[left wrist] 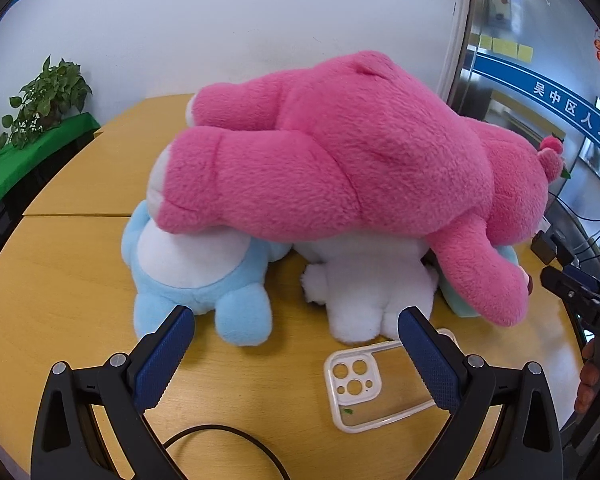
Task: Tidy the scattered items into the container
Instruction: 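Move both grippers toward the pile of plushies on the table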
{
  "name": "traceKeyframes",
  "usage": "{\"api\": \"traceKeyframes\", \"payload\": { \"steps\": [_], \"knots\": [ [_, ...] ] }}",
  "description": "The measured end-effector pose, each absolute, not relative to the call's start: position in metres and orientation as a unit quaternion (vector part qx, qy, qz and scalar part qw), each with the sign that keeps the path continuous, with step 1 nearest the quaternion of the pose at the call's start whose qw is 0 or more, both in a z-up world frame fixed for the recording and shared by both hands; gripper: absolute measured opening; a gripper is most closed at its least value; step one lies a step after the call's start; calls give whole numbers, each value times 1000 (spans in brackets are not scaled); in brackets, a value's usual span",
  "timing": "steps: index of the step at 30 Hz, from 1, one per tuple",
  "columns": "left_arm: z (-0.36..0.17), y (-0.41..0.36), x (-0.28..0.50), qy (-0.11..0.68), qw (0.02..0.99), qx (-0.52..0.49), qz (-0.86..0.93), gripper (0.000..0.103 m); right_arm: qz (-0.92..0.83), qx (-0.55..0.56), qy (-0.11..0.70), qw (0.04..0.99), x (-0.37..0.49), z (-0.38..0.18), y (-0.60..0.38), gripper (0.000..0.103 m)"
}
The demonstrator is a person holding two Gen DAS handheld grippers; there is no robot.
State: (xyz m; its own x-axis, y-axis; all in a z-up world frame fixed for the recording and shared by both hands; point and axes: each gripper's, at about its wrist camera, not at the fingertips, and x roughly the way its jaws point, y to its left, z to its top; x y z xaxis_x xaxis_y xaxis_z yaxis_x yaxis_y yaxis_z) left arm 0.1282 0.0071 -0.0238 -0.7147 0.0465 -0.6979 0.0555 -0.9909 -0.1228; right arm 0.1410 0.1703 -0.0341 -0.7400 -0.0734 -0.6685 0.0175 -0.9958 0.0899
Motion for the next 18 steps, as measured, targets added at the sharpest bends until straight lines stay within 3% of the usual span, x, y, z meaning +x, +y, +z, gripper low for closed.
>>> {"api": "traceKeyframes", "payload": {
  "steps": [18],
  "knots": [
    [-30, 14, 128, 46, 21, 376, -925, 103, -931, 365, 13, 13, 145, -46, 142, 102]
  ]
}}
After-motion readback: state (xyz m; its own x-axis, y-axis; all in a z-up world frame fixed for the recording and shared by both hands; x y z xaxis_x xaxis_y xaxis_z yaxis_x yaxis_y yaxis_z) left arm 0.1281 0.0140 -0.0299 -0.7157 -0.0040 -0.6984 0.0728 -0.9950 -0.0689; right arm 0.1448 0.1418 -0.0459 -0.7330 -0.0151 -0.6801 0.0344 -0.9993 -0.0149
